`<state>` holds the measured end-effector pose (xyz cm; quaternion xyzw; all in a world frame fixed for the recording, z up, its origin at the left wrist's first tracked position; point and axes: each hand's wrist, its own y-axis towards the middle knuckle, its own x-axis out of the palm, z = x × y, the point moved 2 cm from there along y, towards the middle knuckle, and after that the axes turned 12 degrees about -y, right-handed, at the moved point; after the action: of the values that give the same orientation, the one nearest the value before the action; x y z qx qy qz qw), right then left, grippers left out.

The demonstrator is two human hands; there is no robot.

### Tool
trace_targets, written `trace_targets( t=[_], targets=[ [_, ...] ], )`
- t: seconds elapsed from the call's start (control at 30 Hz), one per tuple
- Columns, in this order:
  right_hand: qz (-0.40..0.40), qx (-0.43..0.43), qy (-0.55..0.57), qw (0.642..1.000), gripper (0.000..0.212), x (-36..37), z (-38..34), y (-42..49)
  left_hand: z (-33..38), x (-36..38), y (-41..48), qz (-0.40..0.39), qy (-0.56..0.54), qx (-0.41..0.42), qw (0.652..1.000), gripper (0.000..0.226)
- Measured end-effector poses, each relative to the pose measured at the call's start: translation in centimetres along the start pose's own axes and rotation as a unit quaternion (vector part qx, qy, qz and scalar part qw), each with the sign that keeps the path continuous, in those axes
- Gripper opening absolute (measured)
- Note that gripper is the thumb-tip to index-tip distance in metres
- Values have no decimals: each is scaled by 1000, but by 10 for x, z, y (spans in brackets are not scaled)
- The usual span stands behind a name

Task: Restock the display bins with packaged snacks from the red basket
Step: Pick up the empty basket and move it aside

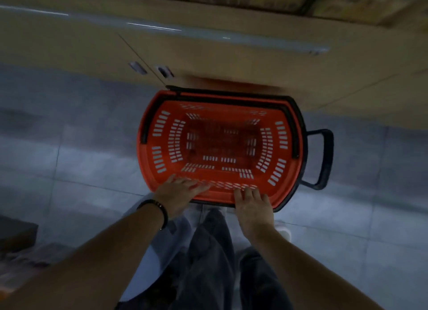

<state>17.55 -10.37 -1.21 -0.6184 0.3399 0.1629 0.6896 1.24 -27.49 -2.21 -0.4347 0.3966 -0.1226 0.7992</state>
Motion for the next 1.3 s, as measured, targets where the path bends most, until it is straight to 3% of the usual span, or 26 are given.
trace_targets(
  t=[0.17,0.3,0.4,0.5,0.77,0.87,0.97,1.03,1.1,1.17,1.23,1.3],
  targets=[
    [18,19,18,1000,61,21,21,-25,21,13,13,46,-48,-63,996,57],
    [16,64,54,996,67,41,51,-50,70,15,20,0,-67,-21,998,91],
    [4,90,82,993,69,66,75,-70,112,22,26,-48,30,22,998,82],
    [-7,124,98,987,80,92,102,-89,159,22,37,-49,98,21,994,85],
    [-36,246,158,956,89,142,187,-147,292,16,90,-69,175,50,981,89],
    [32,359,186,914,77,170,209,-171,333,14,109,-75,162,113,977,82],
    [147,501,280,805,62,184,215,-200,362,7,126,-79,98,183,975,74],
    [156,593,389,687,60,183,213,-211,377,-3,138,-82,79,197,974,69],
    [111,648,573,489,68,188,214,-207,391,-14,151,-56,150,201,966,62],
    [52,605,746,274,74,190,215,-189,404,-18,160,-33,245,182,952,57],
    [37,494,859,129,60,182,221,-169,421,-10,162,-41,279,165,945,53],
    [72,426,901,34,45,179,233,-155,441,5,161,-46,294,169,940,49]
  ],
)
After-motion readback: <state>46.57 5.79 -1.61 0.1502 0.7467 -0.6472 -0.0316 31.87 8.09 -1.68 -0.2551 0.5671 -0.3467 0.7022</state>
